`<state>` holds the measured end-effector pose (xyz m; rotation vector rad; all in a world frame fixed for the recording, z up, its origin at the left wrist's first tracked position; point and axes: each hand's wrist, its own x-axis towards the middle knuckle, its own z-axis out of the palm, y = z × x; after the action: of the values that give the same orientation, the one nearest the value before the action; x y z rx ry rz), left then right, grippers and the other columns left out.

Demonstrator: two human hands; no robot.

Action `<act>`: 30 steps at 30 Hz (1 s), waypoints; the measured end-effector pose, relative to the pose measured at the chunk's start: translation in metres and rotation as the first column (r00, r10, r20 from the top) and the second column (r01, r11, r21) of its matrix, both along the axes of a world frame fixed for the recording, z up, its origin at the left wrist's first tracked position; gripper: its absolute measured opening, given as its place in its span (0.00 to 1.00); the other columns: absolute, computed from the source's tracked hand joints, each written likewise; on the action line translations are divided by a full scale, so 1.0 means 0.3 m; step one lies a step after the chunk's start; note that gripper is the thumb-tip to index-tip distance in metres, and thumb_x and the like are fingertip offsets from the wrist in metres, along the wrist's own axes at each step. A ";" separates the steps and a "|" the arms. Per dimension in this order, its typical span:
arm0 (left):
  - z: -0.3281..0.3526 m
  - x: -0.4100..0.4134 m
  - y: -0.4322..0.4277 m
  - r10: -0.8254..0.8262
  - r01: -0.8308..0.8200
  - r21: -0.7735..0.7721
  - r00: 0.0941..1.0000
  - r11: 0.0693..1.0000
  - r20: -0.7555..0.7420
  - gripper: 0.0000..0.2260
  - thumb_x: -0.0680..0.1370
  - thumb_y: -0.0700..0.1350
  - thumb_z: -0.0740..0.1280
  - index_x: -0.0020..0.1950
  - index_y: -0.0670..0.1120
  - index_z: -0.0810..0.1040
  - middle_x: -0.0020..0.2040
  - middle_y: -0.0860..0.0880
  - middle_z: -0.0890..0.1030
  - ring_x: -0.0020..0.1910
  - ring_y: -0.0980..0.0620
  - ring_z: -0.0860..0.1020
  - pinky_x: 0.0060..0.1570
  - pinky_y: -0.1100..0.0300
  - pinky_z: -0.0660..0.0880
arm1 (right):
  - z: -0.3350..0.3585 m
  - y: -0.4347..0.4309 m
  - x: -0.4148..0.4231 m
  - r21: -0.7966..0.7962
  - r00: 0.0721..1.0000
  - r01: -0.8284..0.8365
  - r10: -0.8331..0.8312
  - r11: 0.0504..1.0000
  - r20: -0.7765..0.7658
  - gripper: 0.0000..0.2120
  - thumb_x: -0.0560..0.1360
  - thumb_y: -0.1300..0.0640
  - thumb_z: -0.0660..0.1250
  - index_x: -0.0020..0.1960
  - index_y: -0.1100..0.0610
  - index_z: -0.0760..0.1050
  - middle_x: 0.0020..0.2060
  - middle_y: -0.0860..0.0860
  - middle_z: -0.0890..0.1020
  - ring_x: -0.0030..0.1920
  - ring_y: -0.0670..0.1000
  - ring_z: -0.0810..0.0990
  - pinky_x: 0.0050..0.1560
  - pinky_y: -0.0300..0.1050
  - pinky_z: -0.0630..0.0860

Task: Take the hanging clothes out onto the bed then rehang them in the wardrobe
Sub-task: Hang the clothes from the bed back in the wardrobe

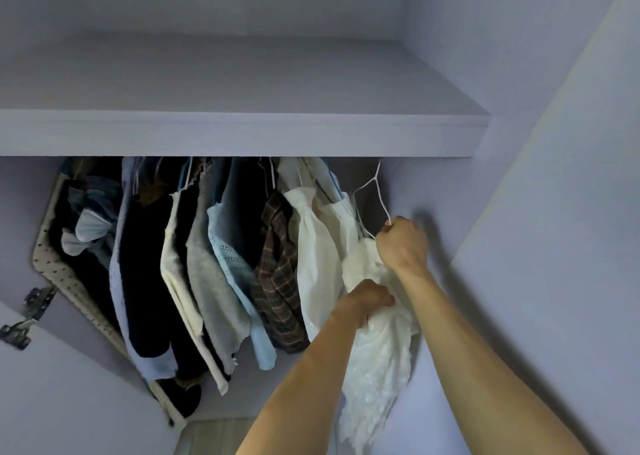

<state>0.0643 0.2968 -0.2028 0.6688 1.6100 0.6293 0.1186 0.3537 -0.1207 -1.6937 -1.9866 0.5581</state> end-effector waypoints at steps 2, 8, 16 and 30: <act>-0.033 0.003 0.004 -0.011 0.011 -0.004 1.000 1.000 0.013 0.09 0.78 0.39 0.62 0.57 0.40 0.77 0.54 0.43 0.79 0.42 0.49 0.73 0.37 0.59 0.69 | -0.045 -0.021 0.028 -0.050 0.999 0.035 -0.035 0.998 -0.005 0.12 0.77 0.63 0.57 0.55 0.64 0.77 0.51 0.61 0.81 0.50 0.61 0.76 0.45 0.45 0.66; -0.082 -0.006 0.073 0.111 -0.109 0.151 0.994 0.983 -0.004 0.14 0.80 0.43 0.60 0.65 0.43 0.74 0.48 0.50 0.78 0.41 0.53 0.74 0.34 0.62 0.70 | -0.108 -0.053 0.052 0.001 0.993 0.099 -0.099 0.995 -0.067 0.14 0.79 0.62 0.57 0.61 0.62 0.75 0.56 0.59 0.79 0.57 0.60 0.77 0.47 0.43 0.66; -0.050 -0.076 0.311 0.420 -0.549 0.274 0.810 0.790 0.410 0.18 0.76 0.43 0.66 0.59 0.64 0.72 0.59 0.48 0.81 0.55 0.43 0.81 0.50 0.49 0.81 | -0.041 0.014 -0.002 0.234 0.963 0.153 -0.091 0.960 -0.255 0.14 0.79 0.64 0.58 0.60 0.61 0.77 0.56 0.58 0.79 0.55 0.56 0.77 0.44 0.31 0.60; 0.044 -0.316 0.451 0.473 -0.332 0.591 0.876 0.735 -0.096 0.28 0.80 0.33 0.58 0.79 0.49 0.61 0.76 0.49 0.64 0.74 0.49 0.64 0.73 0.57 0.63 | -0.049 0.157 -0.063 0.211 0.967 0.062 -0.007 0.976 -0.253 0.16 0.79 0.65 0.57 0.63 0.59 0.77 0.55 0.56 0.78 0.51 0.54 0.77 0.45 0.30 0.61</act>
<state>-0.0305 0.4322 -0.1895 0.8464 1.8276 1.4386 0.0996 0.4008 -0.1355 -1.4457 -1.7640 0.4954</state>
